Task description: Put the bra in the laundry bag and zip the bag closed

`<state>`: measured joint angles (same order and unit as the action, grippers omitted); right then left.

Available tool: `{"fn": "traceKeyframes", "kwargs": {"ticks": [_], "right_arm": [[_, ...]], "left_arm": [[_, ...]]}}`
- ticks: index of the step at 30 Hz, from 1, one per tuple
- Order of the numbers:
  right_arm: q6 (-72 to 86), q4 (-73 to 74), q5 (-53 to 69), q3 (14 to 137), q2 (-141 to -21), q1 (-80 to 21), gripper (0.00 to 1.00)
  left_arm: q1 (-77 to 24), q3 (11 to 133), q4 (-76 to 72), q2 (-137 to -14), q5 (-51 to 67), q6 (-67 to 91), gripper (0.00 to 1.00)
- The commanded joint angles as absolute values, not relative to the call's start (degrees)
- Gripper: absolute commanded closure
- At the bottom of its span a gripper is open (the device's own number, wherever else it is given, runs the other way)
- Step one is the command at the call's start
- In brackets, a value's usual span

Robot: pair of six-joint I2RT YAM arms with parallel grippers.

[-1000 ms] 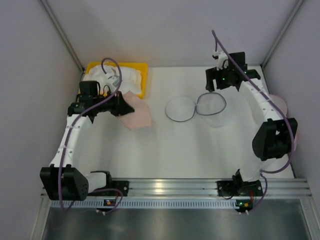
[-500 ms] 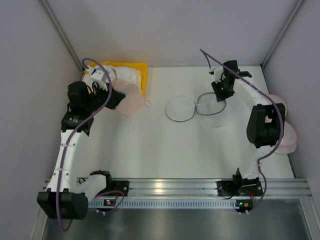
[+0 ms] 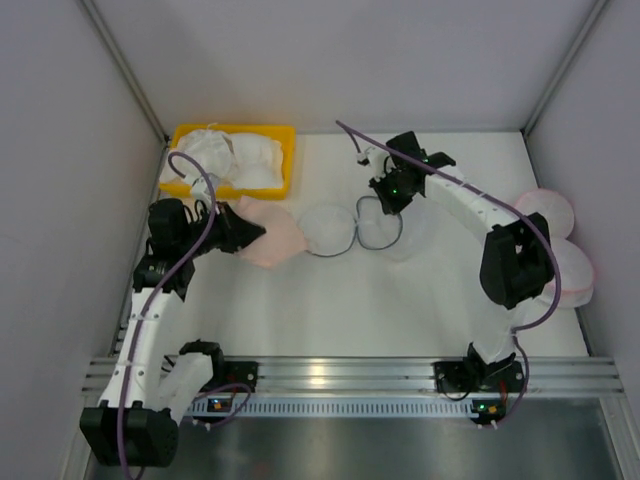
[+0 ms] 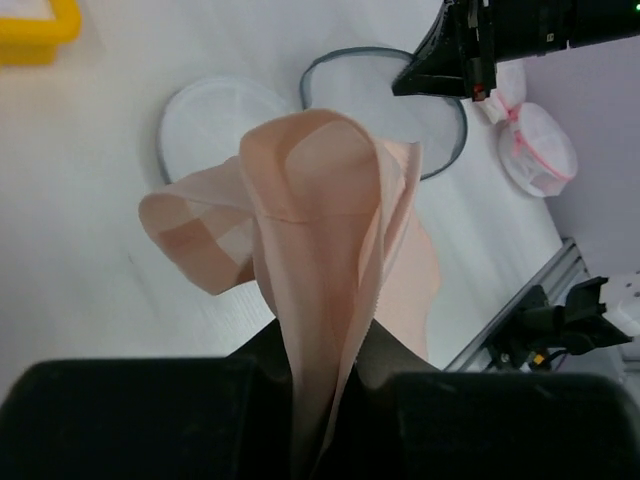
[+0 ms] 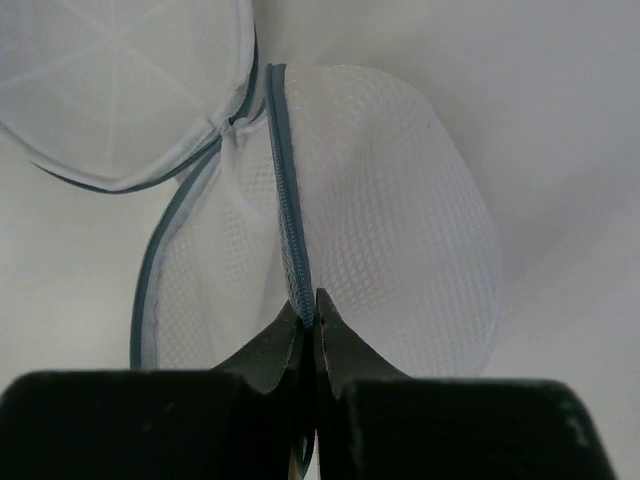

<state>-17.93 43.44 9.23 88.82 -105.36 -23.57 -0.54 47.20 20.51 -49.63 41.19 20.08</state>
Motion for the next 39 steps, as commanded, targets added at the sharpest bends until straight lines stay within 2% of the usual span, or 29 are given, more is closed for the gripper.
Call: {"fn": "traceKeyframes", "kwargs": {"ticks": [1,4,7,11,21,26,32,34,39], "right_arm": [[-13.19,40.26,11.77,88.51,-101.43,-28.38,1.0],[-9.24,39.2,12.73,88.33,-101.51,-32.07,1.0],[-6.95,38.06,15.02,88.33,-101.86,-35.41,1.0],[-6.85,37.18,17.49,88.86,-102.04,-38.4,1.0],[-7.73,34.1,19.87,88.33,-100.99,-41.13,1.0],[-7.91,32.7,21.0,87.63,-100.2,-41.57,1.0],[-9.93,30.24,22.5,82.37,-96.78,-42.89,1.0],[-10.46,29.71,22.15,81.13,-96.07,-43.15,1.0],[-10.02,29.18,20.65,78.84,-95.01,-43.42,1.0]], "left_arm": [[-0.44,43.6,16.27,-47.55,44.91,28.8,1.0],[-2.72,40.79,12.49,-49.04,45.88,33.03,1.0],[-11.03,40.6,9.85,-53.78,45.97,34.28,1.0],[-16.78,39.47,5.46,-60.89,47.45,37.26,1.0],[-19.51,36.3,-8.61,-73.47,54.66,46.49,1.0],[-20.74,34.63,-11.07,-77.86,54.32,50.09,1.0],[-18.55,35.94,-22.74,-87.34,54.93,60.19,1.0],[-17.15,37.17,-27.39,-89.11,54.76,63.97,1.0],[-14.15,37.09,-26.9,-89.65,47.48,63.46,1.0]]}}
